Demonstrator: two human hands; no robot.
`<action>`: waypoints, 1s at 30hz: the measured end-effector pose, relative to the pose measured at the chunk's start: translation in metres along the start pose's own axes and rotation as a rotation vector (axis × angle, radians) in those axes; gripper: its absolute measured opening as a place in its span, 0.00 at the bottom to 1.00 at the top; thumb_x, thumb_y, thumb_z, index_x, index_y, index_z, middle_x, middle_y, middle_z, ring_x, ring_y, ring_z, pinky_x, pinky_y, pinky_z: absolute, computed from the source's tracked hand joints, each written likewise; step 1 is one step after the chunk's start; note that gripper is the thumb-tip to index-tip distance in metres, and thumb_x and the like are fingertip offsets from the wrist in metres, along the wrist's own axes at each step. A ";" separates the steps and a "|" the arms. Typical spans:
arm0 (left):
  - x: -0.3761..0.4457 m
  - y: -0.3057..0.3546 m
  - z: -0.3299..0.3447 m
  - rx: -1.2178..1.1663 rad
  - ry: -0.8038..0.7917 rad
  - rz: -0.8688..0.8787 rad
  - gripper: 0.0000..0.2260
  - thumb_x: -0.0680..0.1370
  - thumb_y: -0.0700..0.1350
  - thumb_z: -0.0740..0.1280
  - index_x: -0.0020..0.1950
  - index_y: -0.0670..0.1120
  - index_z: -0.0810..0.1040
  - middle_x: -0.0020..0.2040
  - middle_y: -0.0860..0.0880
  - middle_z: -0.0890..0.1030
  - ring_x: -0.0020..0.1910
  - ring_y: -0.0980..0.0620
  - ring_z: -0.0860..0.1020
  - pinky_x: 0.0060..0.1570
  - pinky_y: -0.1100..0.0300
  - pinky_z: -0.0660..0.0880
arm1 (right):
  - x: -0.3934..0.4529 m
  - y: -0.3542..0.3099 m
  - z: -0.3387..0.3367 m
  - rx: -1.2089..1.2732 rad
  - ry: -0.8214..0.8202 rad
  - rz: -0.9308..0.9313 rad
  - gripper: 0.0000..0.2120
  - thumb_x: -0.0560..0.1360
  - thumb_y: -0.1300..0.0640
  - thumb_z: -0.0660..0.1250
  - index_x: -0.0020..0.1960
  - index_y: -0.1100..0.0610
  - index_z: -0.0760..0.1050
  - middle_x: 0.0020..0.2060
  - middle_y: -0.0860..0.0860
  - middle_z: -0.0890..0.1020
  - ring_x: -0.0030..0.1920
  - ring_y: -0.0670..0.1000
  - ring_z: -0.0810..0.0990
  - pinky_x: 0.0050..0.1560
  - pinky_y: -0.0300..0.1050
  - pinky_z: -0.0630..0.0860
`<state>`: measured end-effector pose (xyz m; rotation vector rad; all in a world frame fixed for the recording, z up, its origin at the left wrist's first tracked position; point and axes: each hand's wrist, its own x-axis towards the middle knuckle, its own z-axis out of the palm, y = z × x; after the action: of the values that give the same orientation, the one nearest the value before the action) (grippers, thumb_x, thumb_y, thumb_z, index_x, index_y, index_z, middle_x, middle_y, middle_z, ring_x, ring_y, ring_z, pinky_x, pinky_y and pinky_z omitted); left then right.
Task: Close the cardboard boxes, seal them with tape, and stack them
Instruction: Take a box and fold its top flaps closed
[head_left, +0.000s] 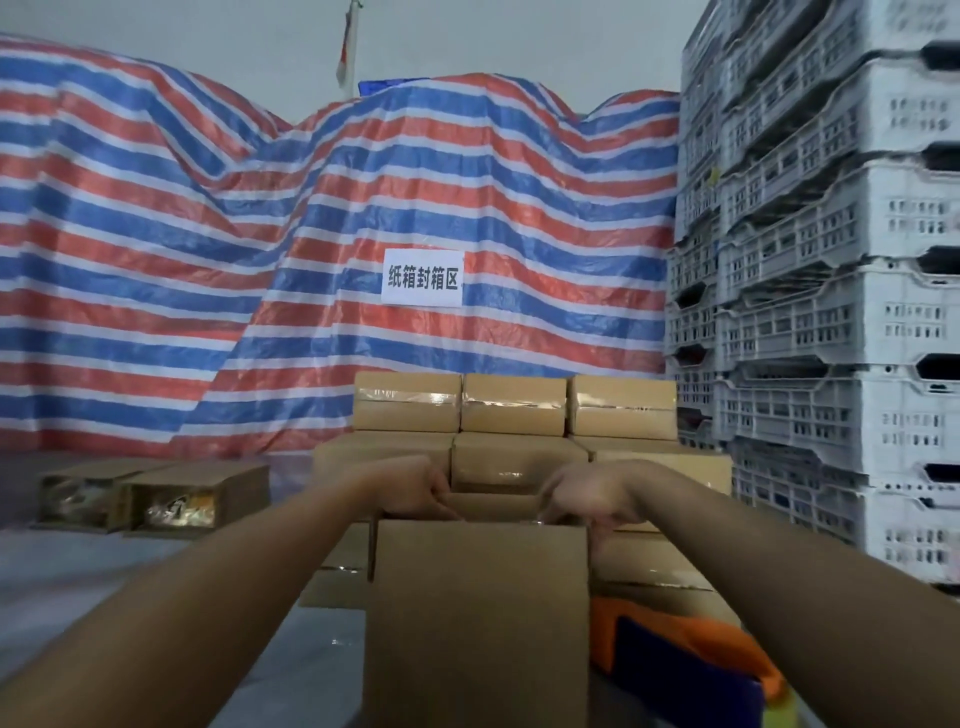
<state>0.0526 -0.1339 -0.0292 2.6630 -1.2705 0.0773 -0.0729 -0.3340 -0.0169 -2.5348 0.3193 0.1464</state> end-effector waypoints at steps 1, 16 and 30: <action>0.001 -0.002 0.001 -0.014 0.005 -0.009 0.14 0.79 0.55 0.67 0.51 0.45 0.83 0.38 0.55 0.78 0.39 0.59 0.75 0.40 0.64 0.70 | 0.003 0.005 0.002 0.027 0.006 -0.025 0.13 0.83 0.56 0.62 0.66 0.58 0.73 0.58 0.59 0.82 0.56 0.58 0.84 0.54 0.50 0.83; -0.077 0.005 0.071 -1.503 0.464 -0.179 0.26 0.82 0.62 0.51 0.52 0.47 0.81 0.46 0.44 0.86 0.46 0.48 0.84 0.50 0.52 0.76 | -0.001 0.046 0.076 1.209 0.184 -0.184 0.28 0.77 0.34 0.61 0.42 0.55 0.88 0.46 0.60 0.87 0.41 0.57 0.87 0.44 0.49 0.78; -0.065 -0.006 0.112 -1.615 0.551 -0.209 0.29 0.80 0.61 0.56 0.28 0.49 0.85 0.30 0.48 0.84 0.28 0.53 0.83 0.25 0.64 0.75 | 0.011 0.061 0.122 1.387 0.373 -0.258 0.33 0.81 0.37 0.53 0.33 0.54 0.86 0.33 0.55 0.85 0.31 0.53 0.85 0.40 0.49 0.74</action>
<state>0.0119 -0.1022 -0.1483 1.1803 -0.4118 -0.1684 -0.0827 -0.3172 -0.1525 -1.1760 0.1308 -0.4934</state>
